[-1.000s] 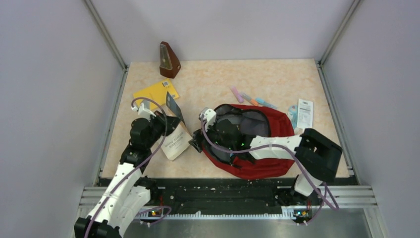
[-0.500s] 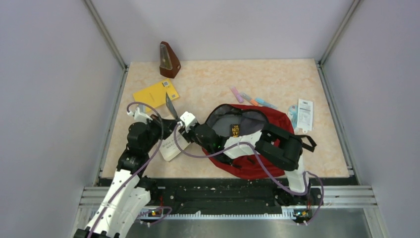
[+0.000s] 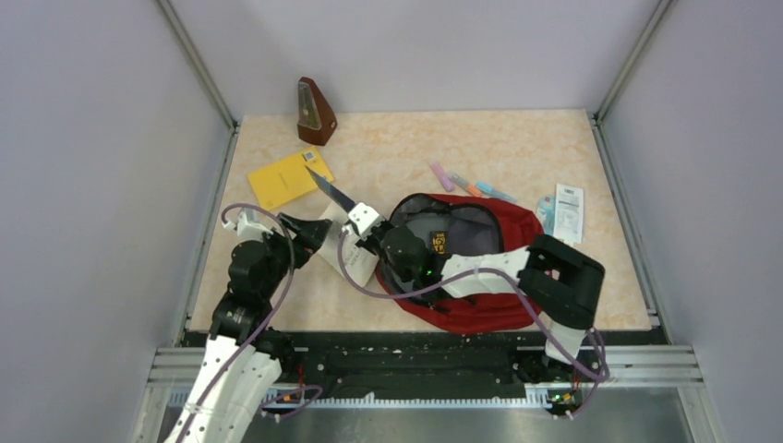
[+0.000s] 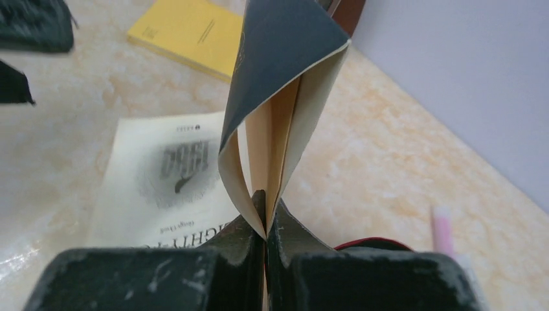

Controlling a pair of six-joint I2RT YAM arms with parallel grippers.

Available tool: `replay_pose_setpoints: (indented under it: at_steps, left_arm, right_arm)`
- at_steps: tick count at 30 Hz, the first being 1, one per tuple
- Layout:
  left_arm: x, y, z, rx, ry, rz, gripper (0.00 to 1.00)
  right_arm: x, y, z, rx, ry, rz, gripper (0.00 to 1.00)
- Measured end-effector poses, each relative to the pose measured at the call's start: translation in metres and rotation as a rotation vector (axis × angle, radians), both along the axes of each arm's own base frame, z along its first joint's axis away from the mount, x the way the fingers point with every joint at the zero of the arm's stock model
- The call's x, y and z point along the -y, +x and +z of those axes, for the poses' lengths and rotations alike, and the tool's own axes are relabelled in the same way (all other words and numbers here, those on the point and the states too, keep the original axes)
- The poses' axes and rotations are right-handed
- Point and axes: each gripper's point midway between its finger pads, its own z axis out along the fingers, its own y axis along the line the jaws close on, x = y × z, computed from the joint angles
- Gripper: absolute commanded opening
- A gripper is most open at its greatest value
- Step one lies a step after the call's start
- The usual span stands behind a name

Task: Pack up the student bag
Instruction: Place the book at the center of the board.

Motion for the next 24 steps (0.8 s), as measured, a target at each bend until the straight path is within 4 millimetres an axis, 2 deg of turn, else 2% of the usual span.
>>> replay_pose_setpoints:
  at_steps: [1,2,3,5,7,10,16,23,24]
  left_arm:
    - [0.000,0.000,0.001,-0.004,-0.014,0.003,0.92]
    - [0.001,0.000,0.002,-0.006,-0.028,0.006,0.92]
    - [0.001,-0.001,0.004,-0.004,-0.048,0.010,0.93]
    - [0.002,-0.002,0.010,0.007,-0.082,0.015,0.94]
    - [0.002,-0.003,0.018,0.031,-0.111,0.016,0.95]
    - [0.004,-0.004,0.029,0.064,-0.148,0.011,0.95]
    - [0.014,0.004,0.036,0.099,-0.209,-0.023,0.97]
    - [0.029,0.026,-0.002,-0.015,-0.224,-0.063,0.98]
    - [0.030,0.028,-0.005,-0.024,-0.222,-0.066,0.98]
  right_arm:
    - [0.002,-0.001,0.007,0.008,0.008,0.000,0.00]
    - [0.009,-0.004,0.027,0.032,0.036,0.001,0.00]
    - [0.013,-0.005,0.038,0.044,0.053,0.002,0.00]
    - [0.019,-0.008,0.057,0.063,0.083,0.002,0.00]
    - [0.025,-0.011,0.065,0.070,0.098,0.003,0.00]
    - [0.034,-0.015,0.058,0.063,0.069,0.003,0.00]
    - [0.054,-0.035,0.023,0.025,-0.046,0.006,0.00]
    - [0.070,-0.049,0.001,0.004,-0.091,-0.009,0.01]
    - [0.072,-0.050,-0.002,0.001,-0.101,-0.011,0.08]
